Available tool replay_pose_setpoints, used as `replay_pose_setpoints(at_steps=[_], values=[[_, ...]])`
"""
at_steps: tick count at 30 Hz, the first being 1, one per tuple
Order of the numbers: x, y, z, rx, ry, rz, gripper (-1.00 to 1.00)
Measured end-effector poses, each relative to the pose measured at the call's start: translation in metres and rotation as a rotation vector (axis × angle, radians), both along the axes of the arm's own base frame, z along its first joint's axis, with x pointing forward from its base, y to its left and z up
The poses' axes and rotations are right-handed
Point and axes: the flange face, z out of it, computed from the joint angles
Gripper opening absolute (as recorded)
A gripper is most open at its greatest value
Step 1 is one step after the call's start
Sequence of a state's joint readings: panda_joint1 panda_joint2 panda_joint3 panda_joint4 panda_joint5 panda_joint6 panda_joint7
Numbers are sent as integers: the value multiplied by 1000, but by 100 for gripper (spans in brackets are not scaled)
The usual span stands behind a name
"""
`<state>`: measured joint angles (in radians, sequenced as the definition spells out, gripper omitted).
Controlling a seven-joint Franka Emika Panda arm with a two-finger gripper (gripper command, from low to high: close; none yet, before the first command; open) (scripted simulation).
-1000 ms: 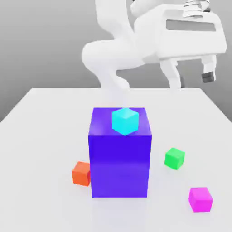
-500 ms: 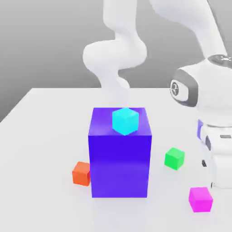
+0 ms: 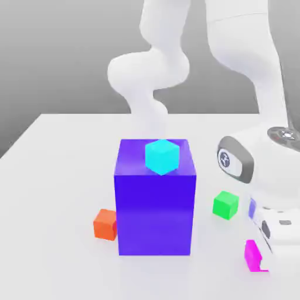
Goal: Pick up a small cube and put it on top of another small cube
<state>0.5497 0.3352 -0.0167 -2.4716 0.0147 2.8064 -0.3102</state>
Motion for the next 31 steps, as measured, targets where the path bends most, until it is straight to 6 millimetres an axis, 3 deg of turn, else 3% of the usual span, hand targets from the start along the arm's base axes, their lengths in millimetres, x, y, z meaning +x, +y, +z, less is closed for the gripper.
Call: replay_pose_setpoints(at_steps=[3, 10, 17, 20, 27, 28, 31], values=[[-10, 0, 30, 8, 9, 16, -100], [-92, 5, 64, 54, 45, 206, -100], [-165, -20, 82, 27, 20, 386, -100], [-182, -30, 75, 3, 4, 435, -100], [-185, -31, 25, -2, 1, 444, -100], [-185, -32, 19, -1, 1, 442, 100], [-185, -32, 19, -1, 1, 442, 100]])
